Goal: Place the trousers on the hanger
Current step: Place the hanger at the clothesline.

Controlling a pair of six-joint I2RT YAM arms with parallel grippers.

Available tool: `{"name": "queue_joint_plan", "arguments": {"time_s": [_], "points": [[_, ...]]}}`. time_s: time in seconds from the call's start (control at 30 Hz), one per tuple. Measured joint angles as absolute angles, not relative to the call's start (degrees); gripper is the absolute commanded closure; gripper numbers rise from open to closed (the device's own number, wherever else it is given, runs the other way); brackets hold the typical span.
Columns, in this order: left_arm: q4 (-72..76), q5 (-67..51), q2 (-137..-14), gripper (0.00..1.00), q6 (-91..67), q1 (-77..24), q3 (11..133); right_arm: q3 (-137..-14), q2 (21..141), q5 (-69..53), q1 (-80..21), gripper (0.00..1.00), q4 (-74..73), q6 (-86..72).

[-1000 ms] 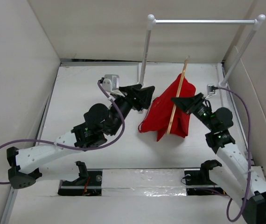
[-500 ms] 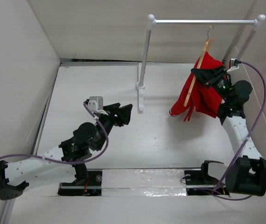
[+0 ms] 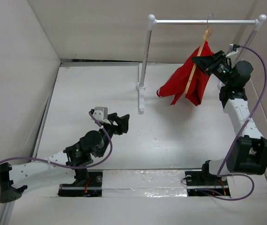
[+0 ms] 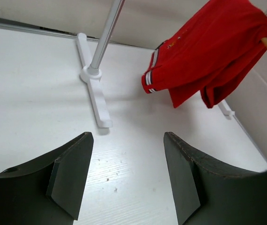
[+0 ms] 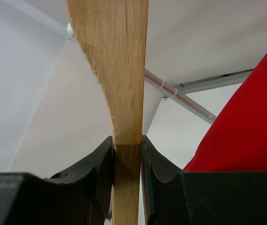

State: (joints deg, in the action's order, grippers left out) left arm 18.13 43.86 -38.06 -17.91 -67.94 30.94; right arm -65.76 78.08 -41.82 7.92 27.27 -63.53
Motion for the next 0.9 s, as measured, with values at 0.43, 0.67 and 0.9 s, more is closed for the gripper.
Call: {"name": "queue_joint_plan", "arguments": {"time_s": [0.43,0.67,0.9], "points": [[20.88,44.66,-38.54,0.41,-17.21,-67.4,26.65,-70.19,84.53,-41.43,11.46,1.0,22.2,-60.18],[21.69,44.64,-40.77,0.41,-17.23,-67.4,26.63,-73.34,89.14,-41.6,13.98,1.0,22.06,-59.88],[22.02,45.15,-41.25,0.41,-17.21,-67.4,26.63,-74.11,90.91,-42.02,14.96,1.0,21.89,-58.13]]}}
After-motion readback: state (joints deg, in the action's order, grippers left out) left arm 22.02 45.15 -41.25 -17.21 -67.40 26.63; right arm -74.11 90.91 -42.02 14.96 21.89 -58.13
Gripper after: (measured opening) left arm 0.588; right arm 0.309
